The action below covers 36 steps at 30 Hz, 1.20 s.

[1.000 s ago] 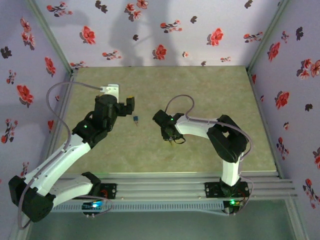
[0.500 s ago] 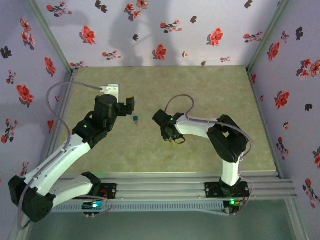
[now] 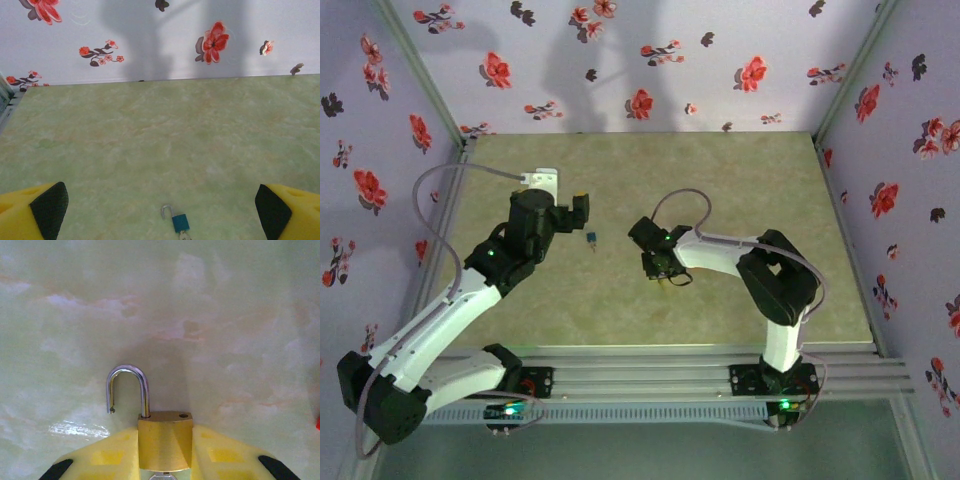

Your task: Lock with the key

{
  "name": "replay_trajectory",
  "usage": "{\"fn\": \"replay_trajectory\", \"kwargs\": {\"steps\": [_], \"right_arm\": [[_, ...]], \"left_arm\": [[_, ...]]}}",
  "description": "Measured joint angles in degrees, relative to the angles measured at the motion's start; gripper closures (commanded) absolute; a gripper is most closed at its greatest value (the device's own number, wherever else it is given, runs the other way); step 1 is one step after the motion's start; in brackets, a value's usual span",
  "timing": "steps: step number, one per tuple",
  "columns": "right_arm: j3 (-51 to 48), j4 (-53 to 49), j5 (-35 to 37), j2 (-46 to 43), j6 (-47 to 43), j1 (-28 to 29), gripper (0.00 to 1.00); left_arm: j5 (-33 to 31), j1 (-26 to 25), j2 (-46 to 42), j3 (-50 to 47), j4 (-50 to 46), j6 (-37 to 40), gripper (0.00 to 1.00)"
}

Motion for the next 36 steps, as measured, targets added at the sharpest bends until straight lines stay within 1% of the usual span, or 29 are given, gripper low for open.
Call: {"fn": "replay_trajectory", "kwargs": {"steps": [27,36], "right_arm": [[-7.5,9.1,-10.6,-5.0,-2.1,-4.7,0.75],[-9.2,11.2,-12.4,-6.0,-3.1,-5.6,0.75]], "left_arm": [[0.0,0.0,0.0,0.0,0.0,0.0,0.00],[0.0,0.0,0.4,0.0,0.0,0.0,0.00]]}}
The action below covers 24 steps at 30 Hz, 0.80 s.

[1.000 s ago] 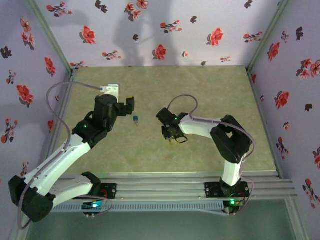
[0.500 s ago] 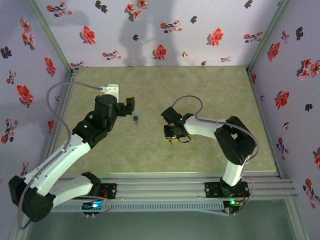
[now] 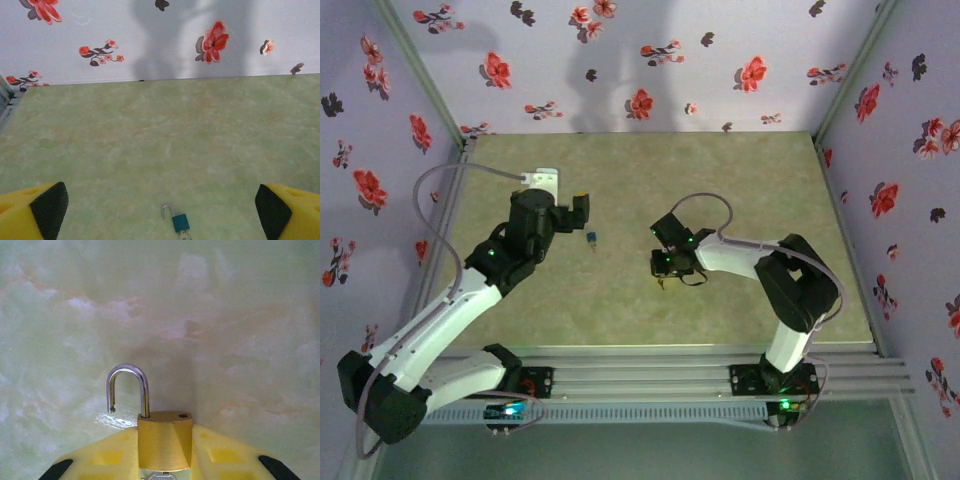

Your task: Lock with the key

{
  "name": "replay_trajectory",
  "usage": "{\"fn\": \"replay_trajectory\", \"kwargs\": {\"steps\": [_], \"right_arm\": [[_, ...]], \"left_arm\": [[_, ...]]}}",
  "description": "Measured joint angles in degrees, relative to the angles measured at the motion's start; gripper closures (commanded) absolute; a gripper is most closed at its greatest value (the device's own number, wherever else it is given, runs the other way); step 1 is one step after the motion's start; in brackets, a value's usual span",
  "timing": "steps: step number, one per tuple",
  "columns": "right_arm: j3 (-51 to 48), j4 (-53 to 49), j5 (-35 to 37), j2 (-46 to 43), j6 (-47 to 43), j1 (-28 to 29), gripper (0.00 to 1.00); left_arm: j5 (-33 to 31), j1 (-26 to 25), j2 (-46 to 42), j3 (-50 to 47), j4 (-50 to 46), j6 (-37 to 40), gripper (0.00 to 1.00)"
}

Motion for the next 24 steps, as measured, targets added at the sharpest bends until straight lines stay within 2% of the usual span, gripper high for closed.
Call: {"fn": "replay_trajectory", "kwargs": {"steps": [8,12,18,24], "right_arm": [[-0.9,1.0,-1.5,-0.5,-1.0,-0.6,0.75],[-1.6,1.9,-2.4,-1.0,-1.8,-1.2,0.75],[-3.6,2.8,-4.1,-2.6,-2.1,-1.9,0.75],[-4.3,3.1,-5.3,-3.5,-2.4,-2.1,0.75]], "left_arm": [[-1.9,0.0,3.8,0.1,-0.3,0.3,0.00],[-2.1,0.0,6.4,2.0,-3.0,-1.9,0.00],[0.5,0.0,7.8,7.5,-8.0,-8.9,0.00],[6.8,0.0,7.8,6.1,-9.3,-18.1,0.00]]}}
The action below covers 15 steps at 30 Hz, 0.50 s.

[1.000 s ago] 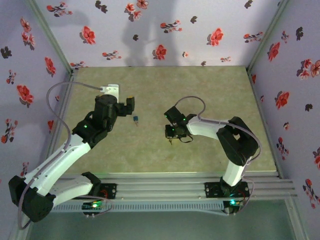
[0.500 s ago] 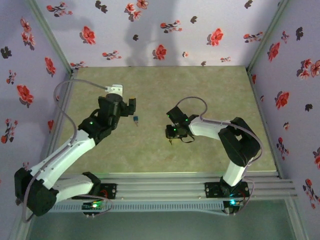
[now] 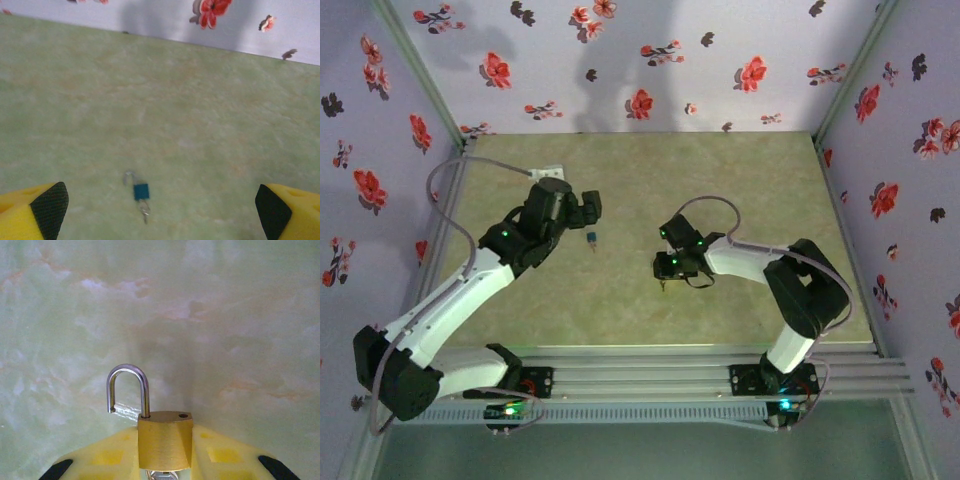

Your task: Lock with the key

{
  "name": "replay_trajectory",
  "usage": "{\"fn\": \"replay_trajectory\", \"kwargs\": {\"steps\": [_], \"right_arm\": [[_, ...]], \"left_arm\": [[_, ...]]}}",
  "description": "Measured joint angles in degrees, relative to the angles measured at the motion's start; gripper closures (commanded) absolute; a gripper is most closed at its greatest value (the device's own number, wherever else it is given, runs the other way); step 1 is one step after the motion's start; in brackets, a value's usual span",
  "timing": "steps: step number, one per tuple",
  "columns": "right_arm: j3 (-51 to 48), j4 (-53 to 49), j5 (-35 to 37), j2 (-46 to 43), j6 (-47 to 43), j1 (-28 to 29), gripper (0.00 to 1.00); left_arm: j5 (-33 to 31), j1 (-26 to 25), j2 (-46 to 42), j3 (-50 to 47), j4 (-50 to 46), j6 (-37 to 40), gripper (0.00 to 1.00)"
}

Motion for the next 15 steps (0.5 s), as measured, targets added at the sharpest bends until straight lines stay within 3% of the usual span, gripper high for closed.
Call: {"fn": "replay_trajectory", "kwargs": {"steps": [15], "right_arm": [[-1.1,1.4,-1.6,-1.4,-0.6,-0.4,0.75]], "left_arm": [[14.2,-0.5,2.3,-12.8,6.6,-16.5,0.00]]}}
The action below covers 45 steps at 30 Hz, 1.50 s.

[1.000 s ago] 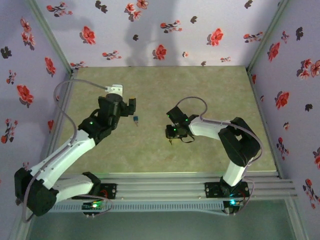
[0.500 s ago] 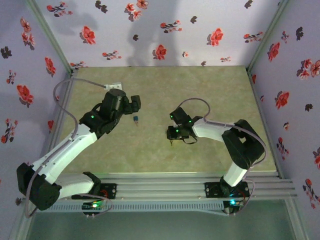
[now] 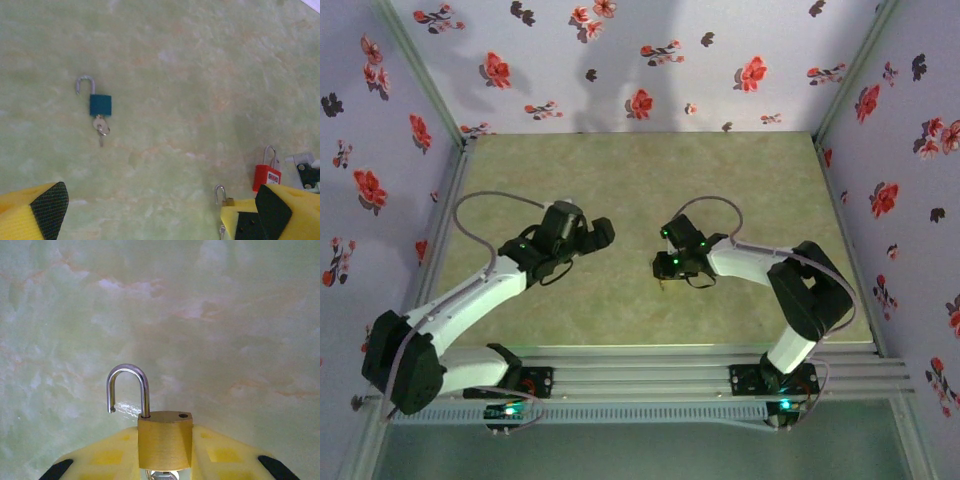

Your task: Lock with the key

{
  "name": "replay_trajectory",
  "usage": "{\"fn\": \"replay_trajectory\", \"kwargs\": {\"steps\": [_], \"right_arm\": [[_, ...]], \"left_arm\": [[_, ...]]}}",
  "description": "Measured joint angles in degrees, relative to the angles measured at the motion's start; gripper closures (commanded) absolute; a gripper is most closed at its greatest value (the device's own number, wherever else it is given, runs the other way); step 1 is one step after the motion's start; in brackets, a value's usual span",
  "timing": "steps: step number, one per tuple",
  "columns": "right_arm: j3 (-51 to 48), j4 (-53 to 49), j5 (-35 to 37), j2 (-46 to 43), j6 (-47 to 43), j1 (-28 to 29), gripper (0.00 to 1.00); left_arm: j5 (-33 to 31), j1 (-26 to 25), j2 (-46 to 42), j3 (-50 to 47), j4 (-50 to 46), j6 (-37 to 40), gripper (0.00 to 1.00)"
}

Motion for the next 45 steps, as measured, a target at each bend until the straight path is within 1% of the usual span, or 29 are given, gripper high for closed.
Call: {"fn": "replay_trajectory", "kwargs": {"steps": [10,19,35,45], "right_arm": [[-0.4,1.3,-0.5,-0.9,0.0,0.0,0.75],[-1.1,1.9,-1.3,-1.4,0.0,0.0,0.75],[-1.7,2.4,-1.7,-1.4,0.0,0.0,0.75],[-1.9,2.8,-1.7,-2.7,0.0,0.0,0.76]], "left_arm": [[3.7,-3.8,5.3,-2.5,7.3,-6.5,0.00],[5.3,-4.9,9.8,-3.3,13.6,-10.5,0.01],[8.2,-5.6,16.7,-5.9,23.3,-15.5,0.09],[9.3,-7.5,20.5,-5.9,28.5,-17.7,0.12]]}}
